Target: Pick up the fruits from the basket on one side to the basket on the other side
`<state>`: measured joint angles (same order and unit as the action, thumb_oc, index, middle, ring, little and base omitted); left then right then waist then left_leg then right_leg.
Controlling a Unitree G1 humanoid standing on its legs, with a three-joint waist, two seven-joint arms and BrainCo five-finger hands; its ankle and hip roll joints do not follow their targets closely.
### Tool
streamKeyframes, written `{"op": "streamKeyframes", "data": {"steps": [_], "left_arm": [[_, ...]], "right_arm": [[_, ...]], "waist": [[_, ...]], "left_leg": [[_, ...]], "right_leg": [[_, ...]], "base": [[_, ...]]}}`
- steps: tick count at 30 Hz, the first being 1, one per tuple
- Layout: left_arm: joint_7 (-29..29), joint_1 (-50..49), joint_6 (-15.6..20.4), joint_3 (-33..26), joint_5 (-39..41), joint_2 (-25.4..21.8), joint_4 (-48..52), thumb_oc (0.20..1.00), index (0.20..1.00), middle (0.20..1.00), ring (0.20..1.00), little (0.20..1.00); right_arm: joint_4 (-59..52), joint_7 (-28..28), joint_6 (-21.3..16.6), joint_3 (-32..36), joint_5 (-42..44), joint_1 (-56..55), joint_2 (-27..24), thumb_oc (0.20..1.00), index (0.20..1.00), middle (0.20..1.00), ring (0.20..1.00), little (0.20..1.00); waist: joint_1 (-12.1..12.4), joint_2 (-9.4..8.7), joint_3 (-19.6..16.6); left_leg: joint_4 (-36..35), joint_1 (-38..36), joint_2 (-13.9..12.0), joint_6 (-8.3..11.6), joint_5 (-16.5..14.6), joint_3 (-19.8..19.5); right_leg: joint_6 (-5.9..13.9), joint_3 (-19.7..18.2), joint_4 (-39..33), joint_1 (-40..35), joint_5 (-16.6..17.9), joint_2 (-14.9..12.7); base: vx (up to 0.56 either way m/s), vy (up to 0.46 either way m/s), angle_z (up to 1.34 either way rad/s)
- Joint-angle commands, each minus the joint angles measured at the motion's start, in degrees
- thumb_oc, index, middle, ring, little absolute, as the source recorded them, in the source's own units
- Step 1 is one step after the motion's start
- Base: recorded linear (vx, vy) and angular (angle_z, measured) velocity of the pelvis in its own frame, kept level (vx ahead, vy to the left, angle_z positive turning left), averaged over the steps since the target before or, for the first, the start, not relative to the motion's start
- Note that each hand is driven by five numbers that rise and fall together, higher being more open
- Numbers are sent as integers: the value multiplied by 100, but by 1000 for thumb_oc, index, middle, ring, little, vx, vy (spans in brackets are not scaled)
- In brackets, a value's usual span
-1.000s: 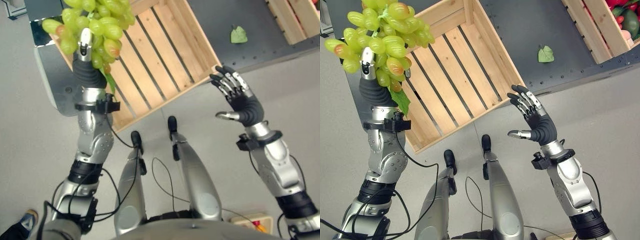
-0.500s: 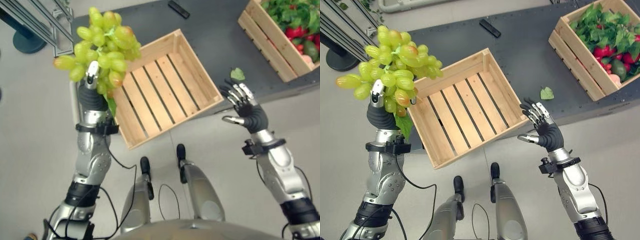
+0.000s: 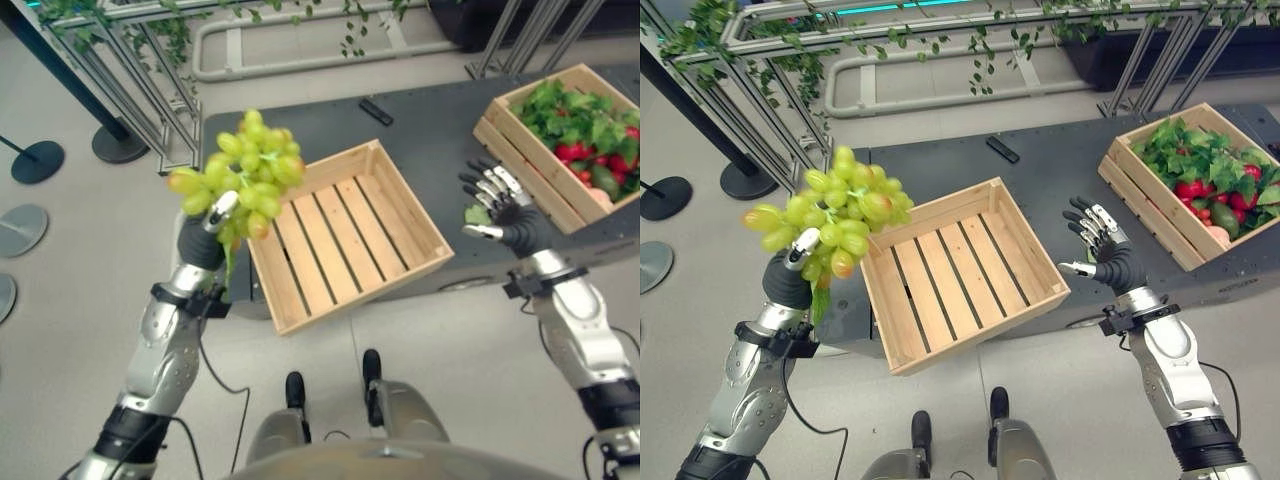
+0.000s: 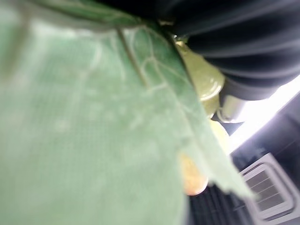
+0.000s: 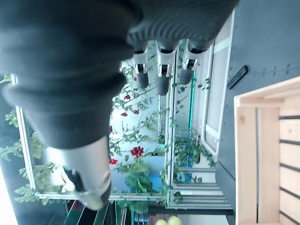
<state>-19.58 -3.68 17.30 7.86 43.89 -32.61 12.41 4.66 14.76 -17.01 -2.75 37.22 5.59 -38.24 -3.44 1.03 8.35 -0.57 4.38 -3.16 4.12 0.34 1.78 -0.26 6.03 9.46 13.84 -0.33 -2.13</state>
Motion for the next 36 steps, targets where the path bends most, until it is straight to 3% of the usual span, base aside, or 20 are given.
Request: {"op": "streamKeyframes", "data": {"steps": [1, 15, 18, 21, 25, 27, 31, 36], "left_arm": [[-341, 79, 220, 50, -212, -344, 16, 200, 200, 200, 200, 200], [-669, 309, 226, 378, -787, -1321, -21, 200, 200, 200, 200, 200], [-856, 549, 180, 530, -768, -1800, 137, 200, 200, 200, 200, 200], [-930, 730, 126, 683, -661, -1983, 185, 200, 200, 200, 200, 200], [-1191, 1278, -128, 1196, -271, -2655, 506, 200, 200, 200, 200, 200], [-1220, 1411, -184, 1322, -189, -2759, 530, 200, 200, 200, 200, 200], [-1298, 2511, -416, 2250, 152, -3439, 639, 200, 200, 200, 200, 200], [-1233, 3221, -413, 2758, 201, -3600, 714, 200, 200, 200, 200, 200]], "right_arm": [[26, 329, 13, -294, 781, 507, -28, 1000, 1000, 1000, 1000, 1000], [-91, 844, 436, -1419, 696, 1056, -164, 1000, 1000, 1000, 1000, 1000], [-254, 1067, 512, -1735, 384, 1169, -542, 1000, 1000, 1000, 1000, 1000], [-275, 1131, 541, -1863, 358, 1205, -626, 1000, 1000, 1000, 1000, 1000], [-554, 1443, 691, -2321, 363, 1370, -1000, 1000, 1000, 1000, 1000, 1000], [-571, 1462, 702, -2379, 371, 1391, -1052, 1000, 1000, 1000, 1000, 1000], [-730, 1534, 786, -2779, 551, 1713, -1355, 1000, 1000, 1000, 1000, 1000], [-811, 1522, 820, -2952, 645, 1845, -1400, 1000, 1000, 1000, 1000, 1000]], "waist": [[43, -261, -297], [50, -309, -597], [7, -297, -618], [-5, -295, -618], [-71, -261, -598], [-83, -250, -594], [-125, -190, -529], [-153, -173, -464]], "left_leg": [[98, -287, 335, -230, -236, 117], [-43, -756, 327, -265, -335, 244], [-84, -809, 328, -260, -322, 265], [-95, -829, 325, -257, -319, 267], [-104, -852, 319, -248, -290, 280], [-113, -860, 316, -244, -282, 279], [-117, -837, 312, -234, -238, 285], [-114, -840, 307, -228, -210, 289]], "right_leg": [[640, 66, -53, -629, -287, -89], [655, -20, -249, -1050, -314, -47], [655, -46, -313, -1107, -314, -28], [658, -60, -336, -1126, -306, -26], [674, -93, -381, -1161, -278, -19], [676, -90, -400, -1170, -271, -18], [680, -125, -448, -1149, -220, -5], [676, -123, -444, -1166, -215, 17]], "base": [[81, 8, 7], [44, 2, -4], [3, -4, -1], [0, 0, 0], [-11, -7, -2], [-23, -9, -2], [-40, -8, -2], [-6, -1, 0]]}}
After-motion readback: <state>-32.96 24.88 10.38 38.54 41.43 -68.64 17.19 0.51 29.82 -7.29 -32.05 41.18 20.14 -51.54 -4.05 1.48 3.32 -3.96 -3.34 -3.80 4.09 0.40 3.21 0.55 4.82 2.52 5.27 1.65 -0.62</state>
